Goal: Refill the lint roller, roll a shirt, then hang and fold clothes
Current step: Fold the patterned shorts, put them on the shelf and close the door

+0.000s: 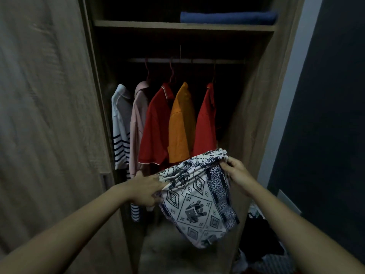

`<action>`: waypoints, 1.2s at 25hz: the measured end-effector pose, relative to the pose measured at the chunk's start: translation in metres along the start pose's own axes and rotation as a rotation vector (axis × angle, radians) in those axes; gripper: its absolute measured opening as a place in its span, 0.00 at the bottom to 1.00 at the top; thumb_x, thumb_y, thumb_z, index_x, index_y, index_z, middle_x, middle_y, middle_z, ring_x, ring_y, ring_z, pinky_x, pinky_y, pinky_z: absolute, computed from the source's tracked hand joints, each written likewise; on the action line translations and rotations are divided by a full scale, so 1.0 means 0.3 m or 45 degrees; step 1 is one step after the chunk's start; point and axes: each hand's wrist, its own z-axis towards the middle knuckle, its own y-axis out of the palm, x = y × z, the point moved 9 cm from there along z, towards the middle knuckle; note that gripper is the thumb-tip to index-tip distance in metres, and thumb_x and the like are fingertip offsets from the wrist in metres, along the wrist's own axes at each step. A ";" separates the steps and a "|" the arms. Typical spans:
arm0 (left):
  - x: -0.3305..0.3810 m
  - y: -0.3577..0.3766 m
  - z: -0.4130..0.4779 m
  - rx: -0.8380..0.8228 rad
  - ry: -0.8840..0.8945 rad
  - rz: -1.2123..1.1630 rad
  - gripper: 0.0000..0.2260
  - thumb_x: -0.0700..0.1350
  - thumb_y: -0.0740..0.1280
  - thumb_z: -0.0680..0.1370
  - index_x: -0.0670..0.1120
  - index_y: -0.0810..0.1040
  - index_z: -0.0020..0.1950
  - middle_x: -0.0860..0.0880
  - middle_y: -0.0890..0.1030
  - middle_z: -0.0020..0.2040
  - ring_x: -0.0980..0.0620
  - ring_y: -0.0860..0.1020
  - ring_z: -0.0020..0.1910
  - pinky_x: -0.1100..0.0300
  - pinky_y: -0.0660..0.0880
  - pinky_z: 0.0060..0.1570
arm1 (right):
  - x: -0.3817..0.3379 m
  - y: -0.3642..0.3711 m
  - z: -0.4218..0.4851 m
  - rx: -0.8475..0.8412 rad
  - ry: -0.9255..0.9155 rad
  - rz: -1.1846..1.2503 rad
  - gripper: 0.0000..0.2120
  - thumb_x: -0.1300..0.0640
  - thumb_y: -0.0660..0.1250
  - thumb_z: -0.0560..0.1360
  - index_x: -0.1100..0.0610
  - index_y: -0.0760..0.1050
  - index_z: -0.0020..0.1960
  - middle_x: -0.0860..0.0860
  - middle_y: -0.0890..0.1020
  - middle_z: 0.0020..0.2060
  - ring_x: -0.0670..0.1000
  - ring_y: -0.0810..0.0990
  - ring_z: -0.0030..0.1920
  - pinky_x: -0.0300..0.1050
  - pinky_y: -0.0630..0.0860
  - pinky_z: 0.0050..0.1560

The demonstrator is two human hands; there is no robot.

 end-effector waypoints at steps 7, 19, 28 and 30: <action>-0.124 -0.123 0.010 0.260 -0.112 0.001 0.18 0.52 0.70 0.72 0.48 0.73 0.59 0.52 0.76 0.58 0.50 0.69 0.61 0.49 0.70 0.56 | 0.046 0.031 -0.012 -0.108 0.072 -0.030 0.09 0.64 0.58 0.78 0.57 0.74 0.44 0.45 0.79 0.34 0.39 0.77 0.34 0.29 0.72 0.37; -0.270 -0.251 -0.106 0.675 -0.255 -0.733 0.30 0.68 0.64 0.65 0.49 0.75 0.58 0.51 0.78 0.52 0.55 0.77 0.47 0.58 0.74 0.47 | 0.102 0.126 -0.015 -0.091 0.231 0.547 0.08 0.59 0.57 0.79 0.52 0.75 0.51 0.46 0.84 0.43 0.47 0.79 0.48 0.44 0.71 0.51; -0.301 -0.315 -0.190 1.133 -0.298 -1.596 0.43 0.28 0.73 0.66 0.54 0.58 0.72 0.56 0.72 0.54 0.69 0.79 0.42 0.69 0.78 0.45 | 0.043 0.183 0.018 -0.076 0.210 0.955 0.12 0.58 0.54 0.81 0.57 0.74 0.58 0.54 0.83 0.52 0.52 0.80 0.55 0.51 0.73 0.61; -0.300 -0.261 -0.164 0.991 -0.360 -1.925 0.23 0.28 0.72 0.67 0.42 0.75 0.59 0.42 0.81 0.51 0.60 0.82 0.37 0.60 0.81 0.44 | 0.038 0.193 0.019 -0.066 0.207 0.921 0.12 0.57 0.53 0.81 0.56 0.74 0.56 0.52 0.85 0.47 0.49 0.83 0.51 0.48 0.77 0.57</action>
